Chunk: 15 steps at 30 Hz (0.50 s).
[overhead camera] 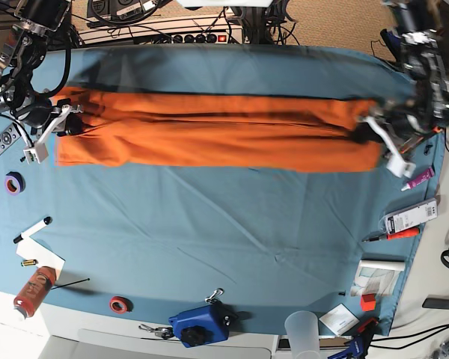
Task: Layout the t-shirt on the table in an organized manner, then fold the t-shirt properly
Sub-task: 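Regrasp the folded strip ends and straighten it with both grippers, then carry the strip end with the left gripper toward the right gripper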
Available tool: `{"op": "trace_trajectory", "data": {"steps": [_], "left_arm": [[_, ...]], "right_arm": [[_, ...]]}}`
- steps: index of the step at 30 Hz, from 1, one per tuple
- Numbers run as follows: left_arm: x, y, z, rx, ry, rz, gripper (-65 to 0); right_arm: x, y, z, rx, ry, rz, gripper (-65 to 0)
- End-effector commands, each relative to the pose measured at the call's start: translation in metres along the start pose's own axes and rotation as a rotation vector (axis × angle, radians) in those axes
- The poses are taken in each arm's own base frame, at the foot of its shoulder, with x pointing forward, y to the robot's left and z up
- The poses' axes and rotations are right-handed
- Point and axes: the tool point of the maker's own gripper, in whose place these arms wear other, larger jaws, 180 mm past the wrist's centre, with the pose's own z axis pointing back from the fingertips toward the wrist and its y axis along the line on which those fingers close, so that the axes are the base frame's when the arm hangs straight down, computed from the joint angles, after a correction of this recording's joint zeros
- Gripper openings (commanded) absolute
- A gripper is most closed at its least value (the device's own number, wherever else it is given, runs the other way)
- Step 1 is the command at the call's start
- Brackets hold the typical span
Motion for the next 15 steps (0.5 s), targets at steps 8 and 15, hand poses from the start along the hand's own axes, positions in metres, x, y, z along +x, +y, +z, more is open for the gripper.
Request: {"op": "trace_trajectory", "data": {"steps": [8, 15], "left_arm": [[0.027, 0.029, 0.035, 0.082, -0.019, -0.109, -65.0], [0.033, 0.007, 0.039, -0.027, -0.037, -0.139, -65.0]], "right_arm": [[0.046, -0.007, 0.011, -0.021, -0.119, 0.036, -47.7], [0.053, -0.013, 0.012, -0.054, -0.133, 0.047, -47.7]]}}
